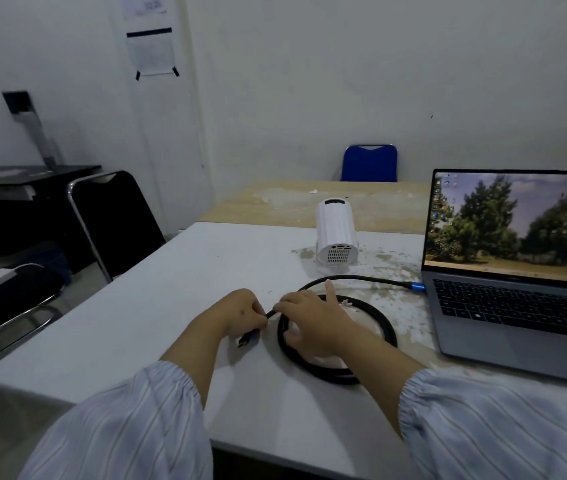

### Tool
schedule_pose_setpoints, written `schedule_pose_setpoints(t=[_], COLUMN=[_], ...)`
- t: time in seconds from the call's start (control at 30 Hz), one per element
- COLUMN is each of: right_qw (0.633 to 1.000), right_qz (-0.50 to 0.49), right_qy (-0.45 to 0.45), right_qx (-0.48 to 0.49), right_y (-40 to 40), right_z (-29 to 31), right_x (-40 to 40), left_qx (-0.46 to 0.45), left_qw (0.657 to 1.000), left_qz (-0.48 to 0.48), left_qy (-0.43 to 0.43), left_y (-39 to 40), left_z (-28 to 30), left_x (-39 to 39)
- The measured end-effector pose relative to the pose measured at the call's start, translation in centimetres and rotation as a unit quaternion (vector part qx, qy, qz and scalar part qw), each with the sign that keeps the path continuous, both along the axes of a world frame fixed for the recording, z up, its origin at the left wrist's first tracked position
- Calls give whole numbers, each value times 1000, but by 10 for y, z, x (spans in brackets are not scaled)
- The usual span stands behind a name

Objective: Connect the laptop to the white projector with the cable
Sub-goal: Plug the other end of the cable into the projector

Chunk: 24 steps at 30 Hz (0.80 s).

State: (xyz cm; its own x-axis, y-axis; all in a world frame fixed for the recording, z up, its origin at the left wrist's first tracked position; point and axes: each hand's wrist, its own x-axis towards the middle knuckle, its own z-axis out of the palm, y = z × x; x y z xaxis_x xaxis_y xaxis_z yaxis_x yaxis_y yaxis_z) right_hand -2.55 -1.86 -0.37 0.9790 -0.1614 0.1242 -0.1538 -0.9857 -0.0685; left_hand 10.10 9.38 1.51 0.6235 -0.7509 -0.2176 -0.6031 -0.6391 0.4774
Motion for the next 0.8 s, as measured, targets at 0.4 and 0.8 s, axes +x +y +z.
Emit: schedule_pose_setpoints(t=[0.4,0.8], right_qw=[993,957], right_qz=[-104,-218], right_qy=[-12,-57], right_qx=[49,183], right_y=[-19,-49], right_z=[-1,18], right_x=[10,16], left_qx=[-86,-182], left_qw=[994,981], left_qz=[-14,-23], left_qy=[58,70], left_y=[14,10], left_z=[20,17], left_x=[16,33])
